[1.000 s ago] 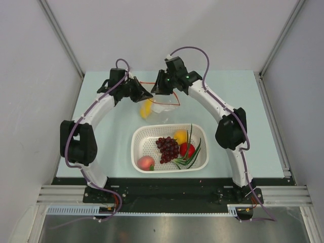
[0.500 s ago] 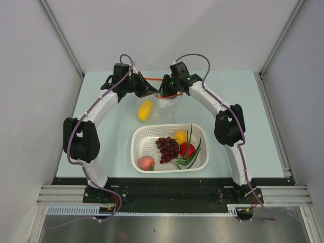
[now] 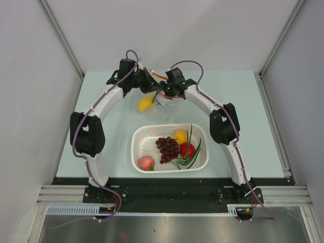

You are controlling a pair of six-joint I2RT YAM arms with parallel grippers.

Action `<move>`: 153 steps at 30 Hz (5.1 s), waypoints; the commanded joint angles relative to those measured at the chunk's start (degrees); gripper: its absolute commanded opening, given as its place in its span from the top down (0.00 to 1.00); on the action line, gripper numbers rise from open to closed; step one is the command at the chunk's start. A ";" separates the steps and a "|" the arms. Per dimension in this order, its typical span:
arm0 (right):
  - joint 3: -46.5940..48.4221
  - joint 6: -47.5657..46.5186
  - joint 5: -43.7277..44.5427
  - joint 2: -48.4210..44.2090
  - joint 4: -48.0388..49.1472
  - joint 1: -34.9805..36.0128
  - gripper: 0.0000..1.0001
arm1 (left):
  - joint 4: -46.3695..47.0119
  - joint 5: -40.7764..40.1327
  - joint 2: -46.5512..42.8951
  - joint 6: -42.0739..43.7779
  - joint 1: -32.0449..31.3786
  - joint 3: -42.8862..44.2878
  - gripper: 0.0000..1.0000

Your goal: Open the zip-top bag and remove the fake food

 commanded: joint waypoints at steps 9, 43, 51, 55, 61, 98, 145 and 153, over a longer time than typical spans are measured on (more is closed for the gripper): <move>-2.99 5.08 -5.75 2.44 7.98 -2.50 0.50 | 1.53 1.88 2.01 -1.61 -3.45 3.90 1.00; -4.85 -1.39 2.33 0.59 3.96 -3.90 0.29 | -0.40 -0.58 -0.35 0.68 -7.07 -1.29 1.00; 3.60 -9.15 8.85 -0.63 -3.25 -5.58 0.28 | 1.52 -0.14 -0.19 -1.07 -5.66 -1.64 1.00; 3.16 -8.81 7.35 -1.78 -4.31 -4.61 0.28 | 0.57 0.21 2.62 -1.08 -5.66 1.60 1.00; 1.49 -1.87 2.17 0.15 -2.30 -5.48 0.28 | 0.39 0.03 3.77 -0.55 -5.74 2.23 1.00; -9.41 18.01 -1.26 1.91 12.82 -3.65 0.28 | 3.55 1.70 3.15 -2.22 -7.59 -1.64 1.00; -21.62 -22.78 14.56 -19.27 16.87 1.10 1.00 | 5.05 0.73 -4.75 -2.31 2.78 -8.76 1.00; -23.38 -24.01 13.94 -22.08 22.22 1.72 1.00 | -0.76 -0.67 -4.23 2.18 3.75 -6.12 1.00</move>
